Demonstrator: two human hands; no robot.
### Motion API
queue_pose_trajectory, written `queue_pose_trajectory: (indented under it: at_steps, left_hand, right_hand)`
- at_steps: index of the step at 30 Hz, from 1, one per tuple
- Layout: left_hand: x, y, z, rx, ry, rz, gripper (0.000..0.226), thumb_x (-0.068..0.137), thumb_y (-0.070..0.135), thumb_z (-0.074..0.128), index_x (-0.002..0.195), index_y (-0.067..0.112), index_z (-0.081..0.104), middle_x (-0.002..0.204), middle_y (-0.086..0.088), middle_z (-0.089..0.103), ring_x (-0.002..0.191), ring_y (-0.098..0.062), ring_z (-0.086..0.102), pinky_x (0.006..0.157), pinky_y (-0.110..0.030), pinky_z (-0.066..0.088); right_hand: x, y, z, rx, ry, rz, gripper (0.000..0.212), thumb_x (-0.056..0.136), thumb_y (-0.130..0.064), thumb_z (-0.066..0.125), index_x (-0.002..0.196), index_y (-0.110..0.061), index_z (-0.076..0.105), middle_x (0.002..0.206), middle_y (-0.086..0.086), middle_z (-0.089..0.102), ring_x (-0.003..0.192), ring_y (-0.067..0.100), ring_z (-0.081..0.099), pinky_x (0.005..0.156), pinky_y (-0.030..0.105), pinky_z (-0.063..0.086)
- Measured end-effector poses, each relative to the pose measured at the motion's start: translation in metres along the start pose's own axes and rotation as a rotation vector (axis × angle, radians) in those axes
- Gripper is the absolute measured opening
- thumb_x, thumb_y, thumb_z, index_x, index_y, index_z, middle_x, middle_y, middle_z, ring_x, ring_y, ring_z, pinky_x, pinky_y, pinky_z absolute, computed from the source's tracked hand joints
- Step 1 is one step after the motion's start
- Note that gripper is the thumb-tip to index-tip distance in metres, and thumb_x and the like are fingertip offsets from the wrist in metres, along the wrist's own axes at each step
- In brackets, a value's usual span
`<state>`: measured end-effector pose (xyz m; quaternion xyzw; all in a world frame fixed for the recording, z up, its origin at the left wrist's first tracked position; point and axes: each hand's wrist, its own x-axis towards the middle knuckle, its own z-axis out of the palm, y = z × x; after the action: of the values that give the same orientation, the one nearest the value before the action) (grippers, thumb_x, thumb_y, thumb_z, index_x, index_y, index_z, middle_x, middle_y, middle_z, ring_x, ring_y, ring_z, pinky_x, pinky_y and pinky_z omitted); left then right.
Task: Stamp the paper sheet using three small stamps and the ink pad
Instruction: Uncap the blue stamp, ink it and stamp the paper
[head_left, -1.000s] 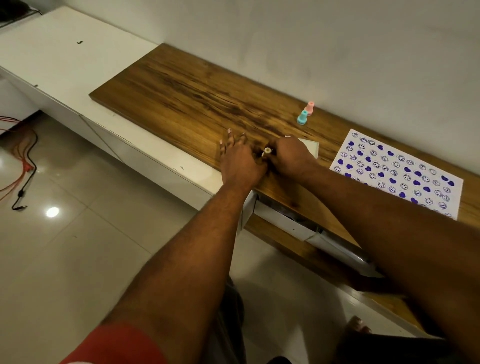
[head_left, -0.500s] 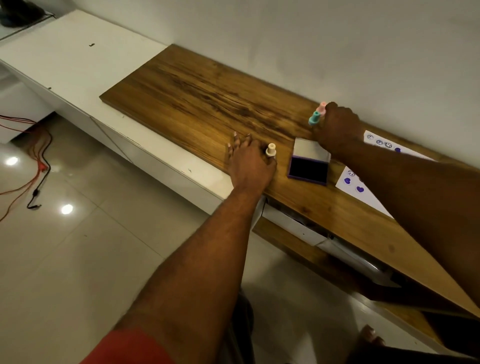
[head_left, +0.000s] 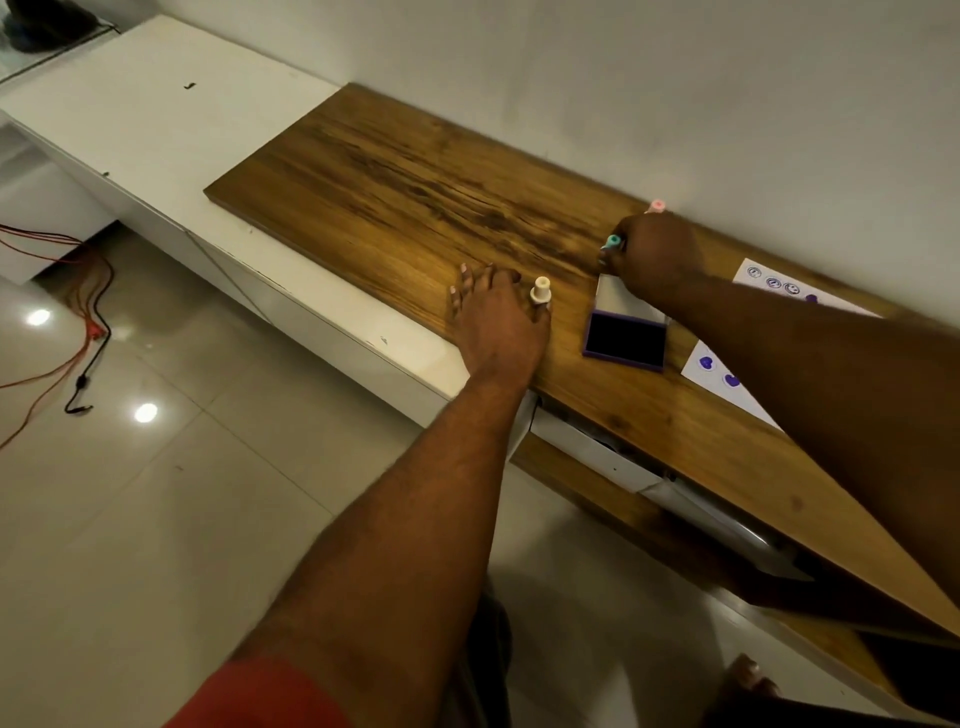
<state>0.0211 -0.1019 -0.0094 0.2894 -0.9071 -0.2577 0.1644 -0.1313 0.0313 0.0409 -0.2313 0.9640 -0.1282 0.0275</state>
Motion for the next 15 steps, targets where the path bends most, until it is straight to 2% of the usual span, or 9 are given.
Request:
queue_pose_trajectory:
  at_steps: [5, 11, 15]
  left_hand:
    - [-0.001, 0.001, -0.004, 0.024, 0.011, -0.002, 0.054, 0.092, 0.05, 0.067, 0.136, 0.021, 0.059, 0.153, -0.007, 0.052, 0.155, -0.027, 0.026, 0.128, -0.046, 0.014]
    - [-0.015, 0.006, -0.019, -0.095, 0.095, 0.008, 0.052, 0.088, 0.038, 0.075, 0.129, 0.014, 0.055, 0.151, -0.013, 0.05, 0.152, -0.03, 0.03, 0.127, -0.048, 0.018]
    - [-0.026, 0.0, -0.032, -0.059, 0.029, 0.064, 0.042, 0.088, 0.029, 0.074, 0.125, 0.018, 0.058, 0.16, -0.011, 0.042, 0.154, -0.029, 0.025, 0.127, -0.048, 0.019]
  right_hand:
    - [-0.013, -0.016, -0.005, 0.103, -0.006, -0.098, 0.034, 0.093, -0.037, 0.072, 0.112, -0.009, 0.073, 0.105, 0.011, 0.074, 0.096, 0.025, 0.066, 0.077, 0.031, 0.048]
    - [-0.069, -0.03, -0.002, 0.188, 0.007, -0.178, 0.035, 0.09, -0.041, 0.074, 0.115, -0.018, 0.072, 0.105, 0.0, 0.074, 0.083, 0.008, 0.06, 0.068, 0.022, 0.044]
    - [-0.108, -0.035, 0.005, 0.171, -0.027, -0.208, 0.031, 0.095, -0.038, 0.066, 0.117, -0.018, 0.072, 0.107, 0.004, 0.075, 0.092, 0.017, 0.067, 0.081, 0.032, 0.054]
